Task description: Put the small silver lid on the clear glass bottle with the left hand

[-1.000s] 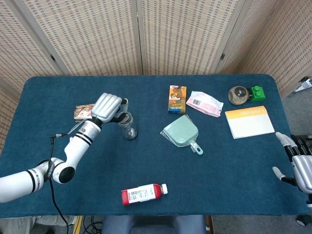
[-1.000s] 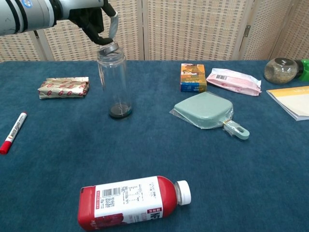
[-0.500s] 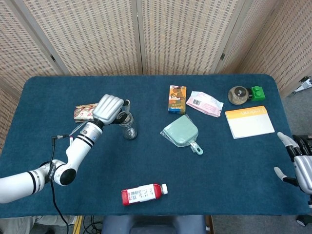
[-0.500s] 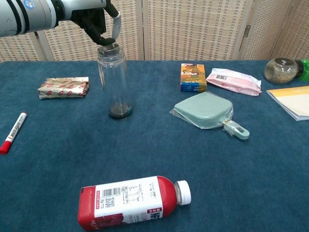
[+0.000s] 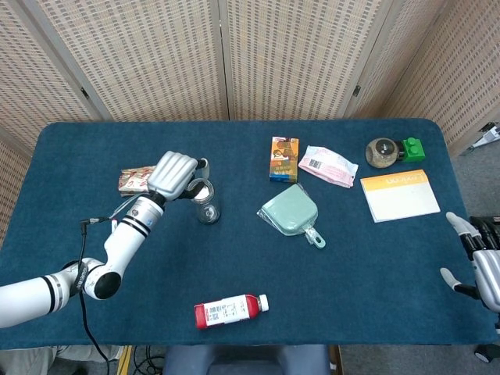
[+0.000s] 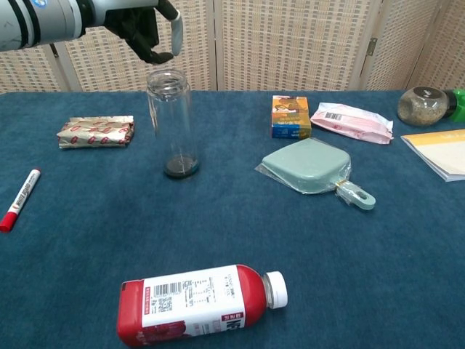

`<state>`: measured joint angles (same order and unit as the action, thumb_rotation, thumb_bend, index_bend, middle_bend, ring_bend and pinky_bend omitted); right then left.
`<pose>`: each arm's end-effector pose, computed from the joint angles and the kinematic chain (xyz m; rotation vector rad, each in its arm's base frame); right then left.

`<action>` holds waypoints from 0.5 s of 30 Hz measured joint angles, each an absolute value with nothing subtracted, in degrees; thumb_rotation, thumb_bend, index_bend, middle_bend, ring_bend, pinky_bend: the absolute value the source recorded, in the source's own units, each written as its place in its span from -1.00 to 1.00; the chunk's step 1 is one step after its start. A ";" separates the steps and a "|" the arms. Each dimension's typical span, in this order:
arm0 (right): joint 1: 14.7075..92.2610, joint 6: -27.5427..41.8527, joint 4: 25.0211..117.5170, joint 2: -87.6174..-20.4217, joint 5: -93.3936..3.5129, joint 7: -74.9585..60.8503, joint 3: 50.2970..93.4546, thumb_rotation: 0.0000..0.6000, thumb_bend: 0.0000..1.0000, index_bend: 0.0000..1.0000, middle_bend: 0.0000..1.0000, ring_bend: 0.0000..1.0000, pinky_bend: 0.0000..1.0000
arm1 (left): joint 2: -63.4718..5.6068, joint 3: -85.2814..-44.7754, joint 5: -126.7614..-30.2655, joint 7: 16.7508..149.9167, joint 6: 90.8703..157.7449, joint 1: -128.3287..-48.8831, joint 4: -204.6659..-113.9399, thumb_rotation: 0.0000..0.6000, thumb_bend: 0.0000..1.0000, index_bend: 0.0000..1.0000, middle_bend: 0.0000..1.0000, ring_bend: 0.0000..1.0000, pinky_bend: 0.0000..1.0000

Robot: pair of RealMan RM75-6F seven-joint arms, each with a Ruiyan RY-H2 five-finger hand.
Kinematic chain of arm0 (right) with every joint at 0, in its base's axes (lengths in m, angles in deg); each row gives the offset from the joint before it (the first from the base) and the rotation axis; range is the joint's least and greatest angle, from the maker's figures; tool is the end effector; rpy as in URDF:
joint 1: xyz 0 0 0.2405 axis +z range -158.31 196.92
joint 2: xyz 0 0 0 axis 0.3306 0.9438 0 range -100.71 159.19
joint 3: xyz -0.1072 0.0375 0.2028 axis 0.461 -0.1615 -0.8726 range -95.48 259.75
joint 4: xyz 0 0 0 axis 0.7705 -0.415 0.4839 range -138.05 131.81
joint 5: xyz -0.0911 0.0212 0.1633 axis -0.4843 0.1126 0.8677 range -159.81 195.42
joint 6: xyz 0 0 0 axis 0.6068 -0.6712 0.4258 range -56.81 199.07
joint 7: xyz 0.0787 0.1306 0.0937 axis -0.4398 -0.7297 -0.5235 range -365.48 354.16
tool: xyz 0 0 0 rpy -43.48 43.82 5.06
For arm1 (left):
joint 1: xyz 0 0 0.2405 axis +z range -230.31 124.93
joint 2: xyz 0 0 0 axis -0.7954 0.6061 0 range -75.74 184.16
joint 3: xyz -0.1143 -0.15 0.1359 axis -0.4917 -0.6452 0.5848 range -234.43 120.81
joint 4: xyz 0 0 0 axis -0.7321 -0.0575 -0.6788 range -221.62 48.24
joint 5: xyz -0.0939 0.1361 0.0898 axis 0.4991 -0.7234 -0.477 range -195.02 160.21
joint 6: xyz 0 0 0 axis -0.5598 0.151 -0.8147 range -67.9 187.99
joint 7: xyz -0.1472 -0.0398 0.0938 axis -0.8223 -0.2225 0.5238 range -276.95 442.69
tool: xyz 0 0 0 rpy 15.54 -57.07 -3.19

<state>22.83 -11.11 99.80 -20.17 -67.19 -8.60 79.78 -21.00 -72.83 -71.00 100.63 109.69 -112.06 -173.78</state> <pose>-0.2721 -0.2023 0.2165 1.3937 -0.9486 0.8336 -0.0336 0.4260 0.0753 -1.8586 -0.7700 -1.0463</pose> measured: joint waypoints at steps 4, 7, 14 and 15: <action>22.77 -11.41 99.81 -19.96 -67.11 -8.74 79.59 1.00 -0.53 -0.99 -0.72 -0.93 -0.87 | -19.74 -72.94 -70.67 100.61 111.26 -111.07 -175.84 1.00 -0.13 -0.16 0.95 0.93 1.00; 22.74 -11.58 99.81 -19.60 -67.00 -8.87 79.40 1.00 -0.53 -0.99 -0.72 -0.93 -0.87 | -18.40 -72.80 -69.98 101.07 113.13 -109.80 -178.20 1.00 -0.13 -0.24 0.75 0.74 1.00; 23.21 -10.81 99.69 -18.95 -66.89 -9.62 79.17 1.00 -0.53 -0.99 -0.72 -0.93 -0.87 | -14.59 -71.64 -66.56 103.38 120.05 -104.99 -185.28 1.00 -0.14 -0.28 0.44 0.34 1.00; 23.29 -10.65 99.63 -18.93 -66.87 -9.73 79.16 1.00 -0.53 -0.99 -0.72 -0.93 -0.87 | -14.22 -71.43 -66.31 103.54 121.23 -104.19 -186.02 1.00 -0.14 -0.28 0.40 0.31 1.00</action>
